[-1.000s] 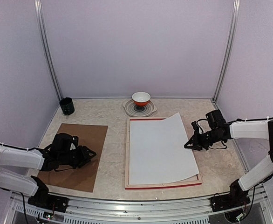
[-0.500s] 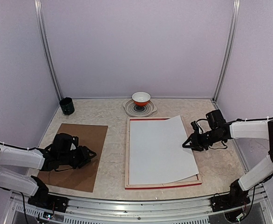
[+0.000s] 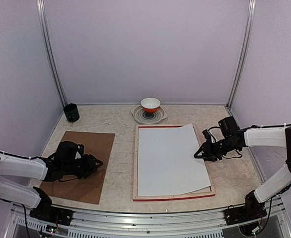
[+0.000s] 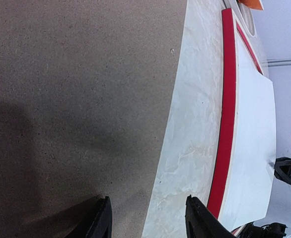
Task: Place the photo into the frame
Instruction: Place the photo on the mat board.
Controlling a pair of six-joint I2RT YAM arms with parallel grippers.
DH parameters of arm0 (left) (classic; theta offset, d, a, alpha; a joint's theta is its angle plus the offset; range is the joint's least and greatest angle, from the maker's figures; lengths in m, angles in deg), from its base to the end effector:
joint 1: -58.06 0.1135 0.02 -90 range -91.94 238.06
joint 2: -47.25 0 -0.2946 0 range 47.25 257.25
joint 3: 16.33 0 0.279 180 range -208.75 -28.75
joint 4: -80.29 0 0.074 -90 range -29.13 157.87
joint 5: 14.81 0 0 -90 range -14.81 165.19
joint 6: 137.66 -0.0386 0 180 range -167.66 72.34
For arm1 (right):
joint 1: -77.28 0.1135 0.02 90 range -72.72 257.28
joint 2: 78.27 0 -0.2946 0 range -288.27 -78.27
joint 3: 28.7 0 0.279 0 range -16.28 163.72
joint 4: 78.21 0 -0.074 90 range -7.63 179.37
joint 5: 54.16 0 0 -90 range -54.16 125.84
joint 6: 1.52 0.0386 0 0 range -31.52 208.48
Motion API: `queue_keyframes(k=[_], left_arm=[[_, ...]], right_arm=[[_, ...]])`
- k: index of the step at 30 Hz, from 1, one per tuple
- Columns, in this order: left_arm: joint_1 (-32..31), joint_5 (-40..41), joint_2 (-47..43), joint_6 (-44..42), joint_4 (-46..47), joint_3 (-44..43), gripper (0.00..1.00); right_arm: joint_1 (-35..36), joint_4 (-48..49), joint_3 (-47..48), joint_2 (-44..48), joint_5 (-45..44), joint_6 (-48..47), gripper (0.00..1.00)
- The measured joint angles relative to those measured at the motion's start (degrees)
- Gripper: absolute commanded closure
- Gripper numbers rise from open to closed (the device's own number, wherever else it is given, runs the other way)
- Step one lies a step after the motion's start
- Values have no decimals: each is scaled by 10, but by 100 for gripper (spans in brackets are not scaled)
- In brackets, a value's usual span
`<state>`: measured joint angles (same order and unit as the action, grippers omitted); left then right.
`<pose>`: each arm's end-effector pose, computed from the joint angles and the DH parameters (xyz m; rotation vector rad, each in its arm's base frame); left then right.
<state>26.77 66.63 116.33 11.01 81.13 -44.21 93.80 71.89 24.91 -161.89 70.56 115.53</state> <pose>0.1766 -0.1141 0.1323 -0.5008 2.4167 -0.9369 0.2640 0.1012 0.1753 0.0217 2.6980 1.0487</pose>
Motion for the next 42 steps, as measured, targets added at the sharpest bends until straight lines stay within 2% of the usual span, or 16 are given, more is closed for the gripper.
queue_keyframes(k=[6,10,14,15,16,17,26,30,36,42], left_arm=[[-1,0,3,0,0,0,50],[-2,0,3,0,0,0,50],[-3,0,3,0,0,0,50],[-3,1,3,0,0,0,49],[-3,2,3,0,0,0,48],[-3,3,2,0,0,0,45],[15,22,-16,-18,-42,-26,15],[49,41,-35,-42,-80,-52,1],[131,75,-70,-85,-158,-86,1],[213,134,-94,-121,-236,-109,1]], right_arm=[[14,-11,9,0,-3,-7,62],[27,-23,22,-4,-11,-11,53],[32,-53,44,-4,-46,-20,34],[32,-64,52,-3,-60,-25,24],[32,-76,59,0,-74,-29,6],[32,-91,70,5,-92,-33,1],[32,-177,164,79,-238,-69,1],[28,-175,171,92,-224,-73,1],[29,-135,148,71,-133,-60,1],[52,-106,155,53,-90,-47,1]])
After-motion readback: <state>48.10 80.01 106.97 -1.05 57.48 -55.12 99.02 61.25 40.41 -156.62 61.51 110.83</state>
